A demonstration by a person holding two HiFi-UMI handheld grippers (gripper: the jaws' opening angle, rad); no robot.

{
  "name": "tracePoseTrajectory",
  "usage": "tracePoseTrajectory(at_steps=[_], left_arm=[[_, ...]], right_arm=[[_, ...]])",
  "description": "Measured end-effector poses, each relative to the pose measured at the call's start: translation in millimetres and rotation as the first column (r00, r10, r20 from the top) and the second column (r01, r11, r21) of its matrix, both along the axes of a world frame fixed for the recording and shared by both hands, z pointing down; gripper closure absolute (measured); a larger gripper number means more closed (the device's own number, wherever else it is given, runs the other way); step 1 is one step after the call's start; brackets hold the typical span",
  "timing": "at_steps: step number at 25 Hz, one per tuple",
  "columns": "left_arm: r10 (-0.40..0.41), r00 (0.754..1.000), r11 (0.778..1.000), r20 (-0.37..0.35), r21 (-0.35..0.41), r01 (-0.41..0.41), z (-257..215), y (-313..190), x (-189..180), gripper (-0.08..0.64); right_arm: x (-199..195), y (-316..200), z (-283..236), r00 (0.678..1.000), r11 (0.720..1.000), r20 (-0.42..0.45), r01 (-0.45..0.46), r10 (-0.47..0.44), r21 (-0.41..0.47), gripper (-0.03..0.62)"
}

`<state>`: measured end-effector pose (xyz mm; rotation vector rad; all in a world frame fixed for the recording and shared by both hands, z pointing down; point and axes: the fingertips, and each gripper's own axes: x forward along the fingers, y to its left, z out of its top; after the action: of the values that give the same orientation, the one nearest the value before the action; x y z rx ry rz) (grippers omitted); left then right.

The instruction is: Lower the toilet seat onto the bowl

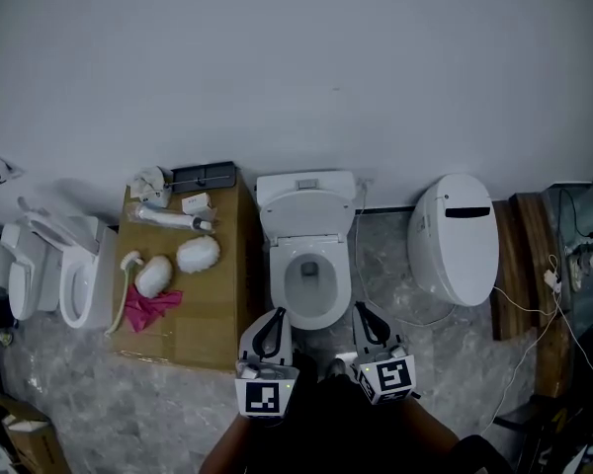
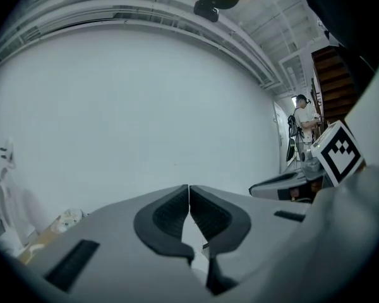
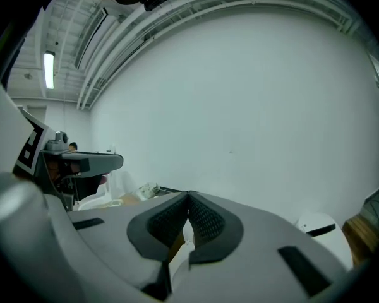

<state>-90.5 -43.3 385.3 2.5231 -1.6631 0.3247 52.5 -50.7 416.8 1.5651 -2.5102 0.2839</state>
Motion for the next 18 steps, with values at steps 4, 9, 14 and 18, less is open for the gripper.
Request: tracePoseTrajectory(at_steps=[4, 9, 14, 18], left_arm=[[-0.014, 1.0, 1.0, -0.012, 0.005, 0.015, -2, 2, -4, 0.548], [-0.015, 1.0, 1.0, -0.002, 0.025, 0.015, -7, 6, -8, 0.548], [-0.018, 1.0, 0.999, 0.0, 0.029, 0.018, -7, 12, -11, 0.547], [-0.027, 1.0, 0.999, 0.003, 0.029, 0.027, -8, 16, -14, 0.546]], right_arm=[[-6, -1, -5, 1.0, 1.0, 0.001, 0.014, -0.014, 0.001, 0.566], [-6, 0, -9, 1.0, 1.0, 0.001, 0.001, -0.001, 0.015, 0.566], [-7, 4, -11, 1.0, 1.0, -0.006, -0.001, 0.001, 0.021, 0.566], [-7, 8, -11, 1.0, 1.0, -0.003, -0.01, 0.01, 0.024, 0.566]])
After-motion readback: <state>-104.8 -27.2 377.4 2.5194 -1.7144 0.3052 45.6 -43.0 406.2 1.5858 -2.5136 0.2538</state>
